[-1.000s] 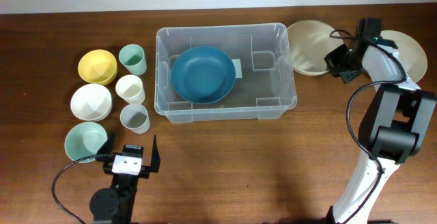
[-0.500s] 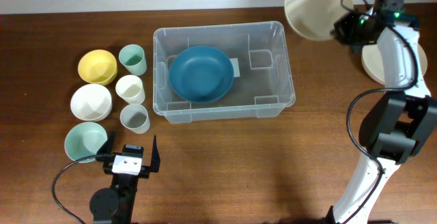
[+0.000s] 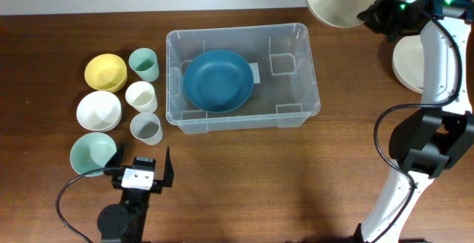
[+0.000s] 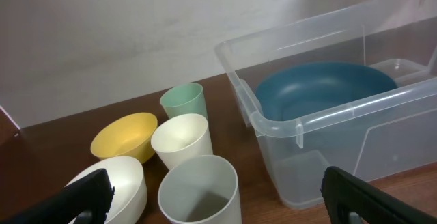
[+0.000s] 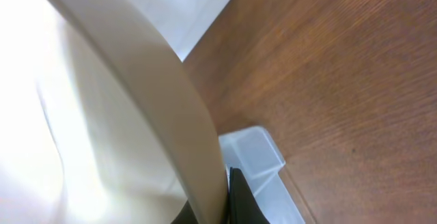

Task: Pack container
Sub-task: 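Carry the cream bowl over the bin and lower it onto the blue bowl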

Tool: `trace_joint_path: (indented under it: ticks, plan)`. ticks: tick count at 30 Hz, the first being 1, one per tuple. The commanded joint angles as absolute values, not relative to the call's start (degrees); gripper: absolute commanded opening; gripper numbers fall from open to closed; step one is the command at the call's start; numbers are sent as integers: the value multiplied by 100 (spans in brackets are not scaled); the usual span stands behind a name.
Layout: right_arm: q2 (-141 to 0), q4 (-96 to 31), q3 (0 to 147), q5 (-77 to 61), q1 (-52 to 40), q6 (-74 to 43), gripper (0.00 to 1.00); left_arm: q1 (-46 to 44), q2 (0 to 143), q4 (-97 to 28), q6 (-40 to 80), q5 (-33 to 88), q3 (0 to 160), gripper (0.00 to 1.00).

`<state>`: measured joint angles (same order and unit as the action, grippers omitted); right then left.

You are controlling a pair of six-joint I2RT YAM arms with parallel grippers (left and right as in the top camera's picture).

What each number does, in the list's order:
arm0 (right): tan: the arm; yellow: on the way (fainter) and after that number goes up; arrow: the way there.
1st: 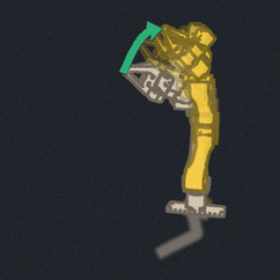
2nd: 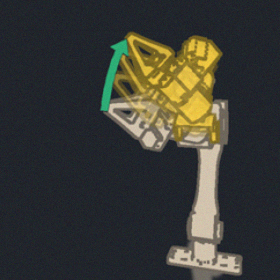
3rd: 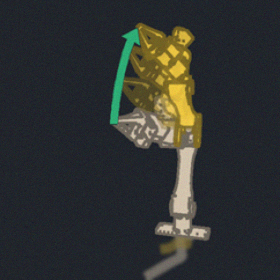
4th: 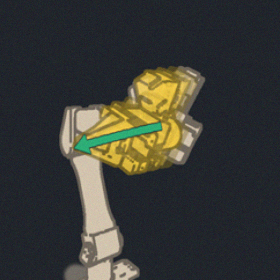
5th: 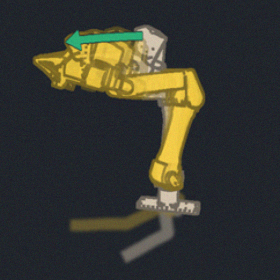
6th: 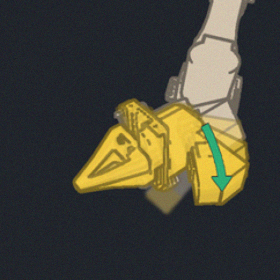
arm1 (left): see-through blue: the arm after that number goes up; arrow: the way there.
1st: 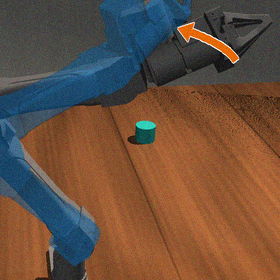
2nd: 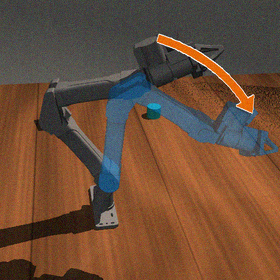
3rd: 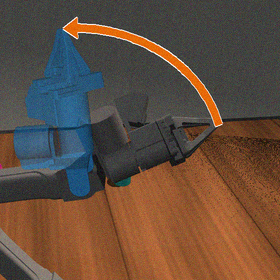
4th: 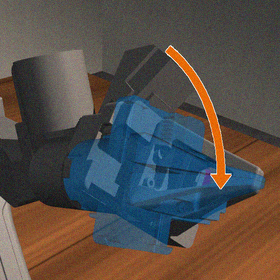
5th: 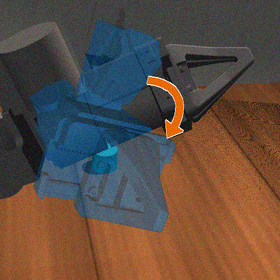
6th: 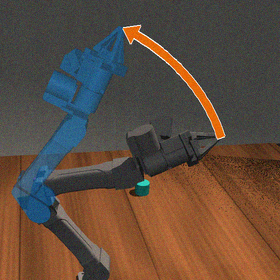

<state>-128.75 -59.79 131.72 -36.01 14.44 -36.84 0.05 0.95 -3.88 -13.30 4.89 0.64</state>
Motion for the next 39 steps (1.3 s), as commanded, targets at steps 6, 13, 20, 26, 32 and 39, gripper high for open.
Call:
trace_joint_path:
  ticks: [6,13,20,26,32,39]
  plan:
    - [-12698,-6814,13450,-4311,731,-2038,4,27,91,-434,-1356,467,54,100]
    - [-12698,-7546,13447,-4001,-235,-1135,4,27,91,-434,-1356,467,54,100]
    - [-12702,-7634,13423,-2408,-1282,-1164,4,27,91,-434,-1356,467,54,100]
    - [-12742,-7439,13301,-1776,-1824,-1439,4,27,91,-434,-1356,467,54,100]
    - [-12923,-6895,13172,-1719,-1997,-1643,4,27,91,-434,-1356,467,54,100]
    - [-13205,-6563,13166,-1706,-1988,-2005,4,27,91,-434,-1356,467,54,100]
